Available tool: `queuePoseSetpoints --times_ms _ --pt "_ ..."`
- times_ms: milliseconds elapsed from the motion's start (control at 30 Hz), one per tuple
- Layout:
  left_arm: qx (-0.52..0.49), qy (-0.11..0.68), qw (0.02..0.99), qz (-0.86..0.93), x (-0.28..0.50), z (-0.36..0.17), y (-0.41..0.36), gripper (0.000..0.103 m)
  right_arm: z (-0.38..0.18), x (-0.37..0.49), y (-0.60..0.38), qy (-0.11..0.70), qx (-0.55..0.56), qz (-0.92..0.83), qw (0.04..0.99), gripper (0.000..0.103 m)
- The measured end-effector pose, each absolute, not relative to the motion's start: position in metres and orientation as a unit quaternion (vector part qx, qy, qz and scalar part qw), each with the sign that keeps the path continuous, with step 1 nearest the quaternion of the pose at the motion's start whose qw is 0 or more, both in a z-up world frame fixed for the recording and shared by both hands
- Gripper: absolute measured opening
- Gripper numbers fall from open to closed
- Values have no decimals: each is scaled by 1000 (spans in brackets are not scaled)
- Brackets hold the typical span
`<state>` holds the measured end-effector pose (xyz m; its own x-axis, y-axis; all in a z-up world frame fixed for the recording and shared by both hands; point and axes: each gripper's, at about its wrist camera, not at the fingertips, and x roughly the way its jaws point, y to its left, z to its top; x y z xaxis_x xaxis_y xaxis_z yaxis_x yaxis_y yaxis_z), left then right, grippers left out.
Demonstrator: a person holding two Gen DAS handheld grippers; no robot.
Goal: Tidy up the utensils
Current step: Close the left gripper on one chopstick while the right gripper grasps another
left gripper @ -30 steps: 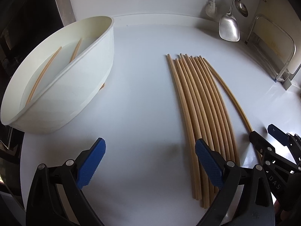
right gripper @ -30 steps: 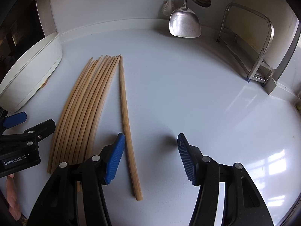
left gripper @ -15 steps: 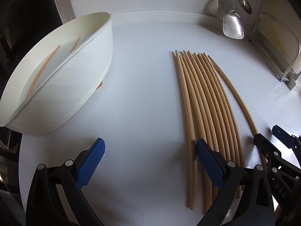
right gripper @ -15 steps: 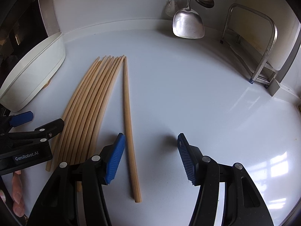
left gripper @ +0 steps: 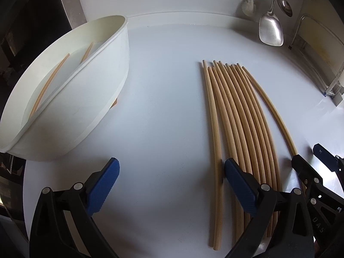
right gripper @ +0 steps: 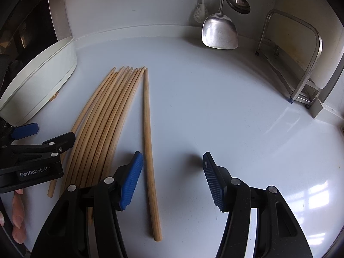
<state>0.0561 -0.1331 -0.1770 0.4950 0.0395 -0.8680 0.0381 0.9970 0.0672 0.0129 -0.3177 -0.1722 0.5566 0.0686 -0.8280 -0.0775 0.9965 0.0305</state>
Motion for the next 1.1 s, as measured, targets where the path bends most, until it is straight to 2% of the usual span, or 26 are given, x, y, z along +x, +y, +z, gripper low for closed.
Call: queuePoseSetpoints --times_ms 133,200,267,333,400,467,533,600,867,1100 --pt "37 505 863 2 63 -177 -135 97 -174 17 -315 464 -7 49 884 53" --pt "36 504 863 1 65 -177 -135 94 -174 19 -313 462 -9 56 885 47" --pt "32 500 865 -6 64 -175 -136 86 -173 20 -309 461 -17 62 885 36" --pt "30 496 868 -13 62 -173 -138 71 -172 20 -304 460 -26 69 885 28" --pt "30 494 868 -21 61 -171 -141 61 -171 20 -299 460 -38 75 884 21" --pt "29 493 869 -30 59 -169 -144 47 -170 19 -295 460 -47 81 883 8" --pt "34 491 870 -38 56 -168 -148 23 -170 18 -292 460 -54 80 883 6" --pt "42 491 869 -48 54 -167 -152 8 -171 17 -292 459 -54 79 883 6" --pt "22 507 858 -75 45 -160 -143 7 -165 14 -304 471 -1 76 879 6" --pt "13 502 859 -103 40 -129 -138 7 -138 8 -310 466 32 64 882 6"
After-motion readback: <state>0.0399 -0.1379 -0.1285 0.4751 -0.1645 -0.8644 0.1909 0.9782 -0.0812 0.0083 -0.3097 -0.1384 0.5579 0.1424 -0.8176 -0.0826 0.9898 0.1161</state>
